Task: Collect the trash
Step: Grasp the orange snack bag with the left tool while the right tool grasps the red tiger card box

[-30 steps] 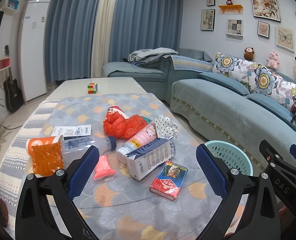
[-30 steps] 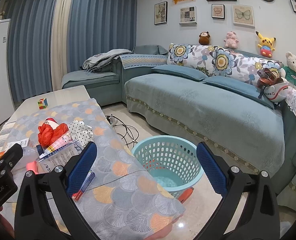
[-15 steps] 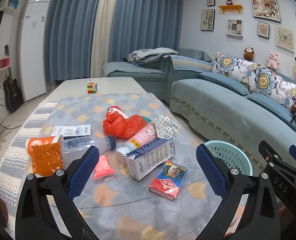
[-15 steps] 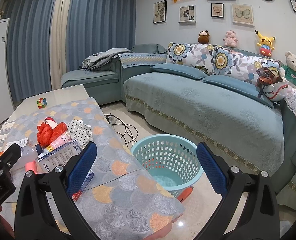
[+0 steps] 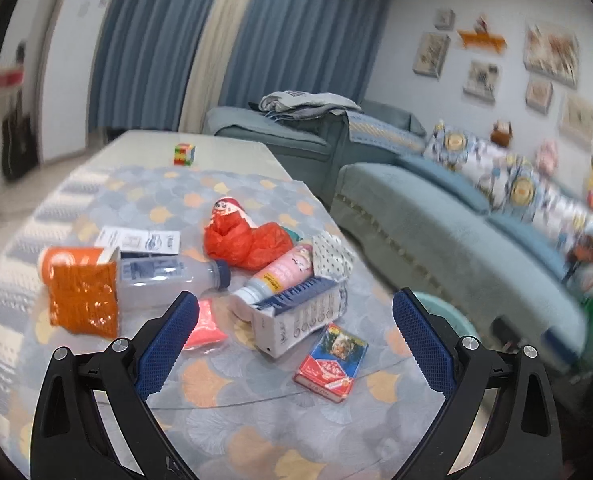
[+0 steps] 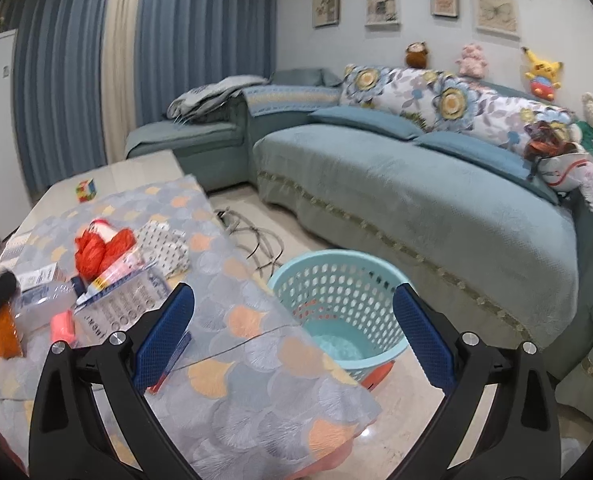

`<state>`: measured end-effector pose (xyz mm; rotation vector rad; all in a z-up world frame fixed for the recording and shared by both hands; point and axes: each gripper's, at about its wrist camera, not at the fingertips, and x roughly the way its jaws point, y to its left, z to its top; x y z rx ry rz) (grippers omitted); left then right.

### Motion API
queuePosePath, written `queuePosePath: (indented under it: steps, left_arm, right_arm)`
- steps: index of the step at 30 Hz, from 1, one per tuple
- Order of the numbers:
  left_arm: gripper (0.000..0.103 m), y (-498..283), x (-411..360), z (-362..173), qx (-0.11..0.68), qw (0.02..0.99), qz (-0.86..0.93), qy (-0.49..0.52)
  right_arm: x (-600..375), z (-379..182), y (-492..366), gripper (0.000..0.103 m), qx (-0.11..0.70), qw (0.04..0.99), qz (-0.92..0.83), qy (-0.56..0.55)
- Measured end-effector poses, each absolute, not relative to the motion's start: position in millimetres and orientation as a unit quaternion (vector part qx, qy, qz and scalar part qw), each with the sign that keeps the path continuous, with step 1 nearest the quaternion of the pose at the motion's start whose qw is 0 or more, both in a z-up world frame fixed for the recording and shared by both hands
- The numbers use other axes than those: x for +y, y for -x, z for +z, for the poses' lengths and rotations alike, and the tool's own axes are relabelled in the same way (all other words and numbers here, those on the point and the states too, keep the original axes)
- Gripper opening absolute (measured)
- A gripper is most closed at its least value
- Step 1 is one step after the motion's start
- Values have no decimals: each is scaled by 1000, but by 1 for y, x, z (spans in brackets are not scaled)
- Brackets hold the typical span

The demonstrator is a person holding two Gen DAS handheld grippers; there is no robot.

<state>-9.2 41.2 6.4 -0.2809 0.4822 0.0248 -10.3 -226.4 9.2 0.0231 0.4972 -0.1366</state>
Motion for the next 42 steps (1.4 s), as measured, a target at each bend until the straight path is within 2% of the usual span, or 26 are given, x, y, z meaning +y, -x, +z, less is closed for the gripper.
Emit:
queuePosePath:
  steps: [2, 4, 9, 14, 17, 21, 31, 38, 41, 42]
  left_arm:
    - [94, 8, 60, 7, 244, 959, 36, 136]
    - [91, 7, 83, 6, 256, 954, 62, 142]
    - [90, 9, 147, -7, 286, 934, 107, 186]
    - [88, 2, 198, -24, 308, 921, 129, 202]
    - [88, -7, 218, -35, 320, 912, 138, 217]
    - [86, -16, 233, -52, 332, 899, 151, 245]
    - [88, -34, 217, -88, 370, 895, 166, 184]
    - [89, -41, 208, -94, 377, 898, 156, 163]
    - [89, -51, 202, -97, 385, 896, 169, 144]
    - [88, -53, 201, -98, 385, 896, 174, 137]
  right_arm:
    - [-217, 7, 1, 80, 251, 967, -44, 7]
    - [-206, 4, -13, 75, 275, 961, 3, 6]
    - [-176, -15, -44, 58, 343, 937, 70, 10]
    - [-139, -46, -68, 59, 405, 906, 117, 36]
    - [-132, -57, -78, 73, 432, 894, 116, 29]
    - [-132, -73, -89, 76, 472, 873, 123, 9]
    - [-114, -98, -100, 81, 530, 837, 135, -3]
    - [-97, -105, -110, 82, 535, 837, 115, 32]
    - [-95, -106, -110, 80, 532, 838, 110, 47]
    - [-97, -105, -110, 76, 530, 840, 110, 47]
